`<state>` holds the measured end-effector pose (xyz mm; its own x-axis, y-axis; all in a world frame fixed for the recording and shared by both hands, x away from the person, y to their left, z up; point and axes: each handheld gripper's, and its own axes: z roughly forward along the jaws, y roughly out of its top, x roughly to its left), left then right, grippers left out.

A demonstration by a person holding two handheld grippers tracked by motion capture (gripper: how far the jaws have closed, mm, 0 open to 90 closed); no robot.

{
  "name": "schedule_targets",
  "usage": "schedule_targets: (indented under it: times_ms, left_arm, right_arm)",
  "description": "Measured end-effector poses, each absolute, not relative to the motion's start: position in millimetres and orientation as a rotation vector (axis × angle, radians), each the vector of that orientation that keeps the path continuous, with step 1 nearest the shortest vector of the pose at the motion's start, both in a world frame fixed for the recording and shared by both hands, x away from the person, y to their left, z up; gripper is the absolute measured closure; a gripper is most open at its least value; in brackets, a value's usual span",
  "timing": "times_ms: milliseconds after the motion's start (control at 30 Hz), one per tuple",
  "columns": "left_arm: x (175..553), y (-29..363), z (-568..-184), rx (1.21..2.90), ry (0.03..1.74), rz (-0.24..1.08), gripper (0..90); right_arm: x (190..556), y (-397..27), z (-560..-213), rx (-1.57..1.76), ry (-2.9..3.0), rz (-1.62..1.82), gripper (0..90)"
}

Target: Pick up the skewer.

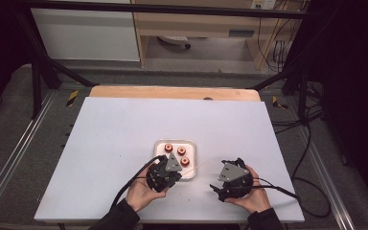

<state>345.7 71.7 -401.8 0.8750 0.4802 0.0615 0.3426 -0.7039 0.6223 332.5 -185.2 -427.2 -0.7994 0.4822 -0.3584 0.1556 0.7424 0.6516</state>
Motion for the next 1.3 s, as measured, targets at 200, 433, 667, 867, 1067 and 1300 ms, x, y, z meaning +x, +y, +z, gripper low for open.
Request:
schedule_targets:
  times_ms: [200,433,667,867,1067,1300]
  left_arm:
    - [346,58,-399,2.473,0.539,0.29,88.7]
    - [348,39,-397,2.508,0.489,0.274,88.7]
    - [349,29,-397,2.532,0.463,0.24,88.7]
    - [349,21,-399,2.553,0.432,0.232,88.7]
    - [349,16,-399,2.57,0.409,0.22,88.7]
    - [349,17,-398,2.572,0.408,0.223,88.7]
  right_arm:
    - [330,-175,-425,0.348,2.427,0.764,19.5]
    - [331,-165,-425,0.14,2.436,0.688,35.0]
    - [333,-162,-428,0.011,2.435,0.619,50.2]
    - [332,-161,-432,-0.132,2.423,0.552,62.7]
    - [331,-159,-434,-0.254,2.399,0.495,75.3]
    - [330,-159,-435,-0.354,2.369,0.437,82.7]
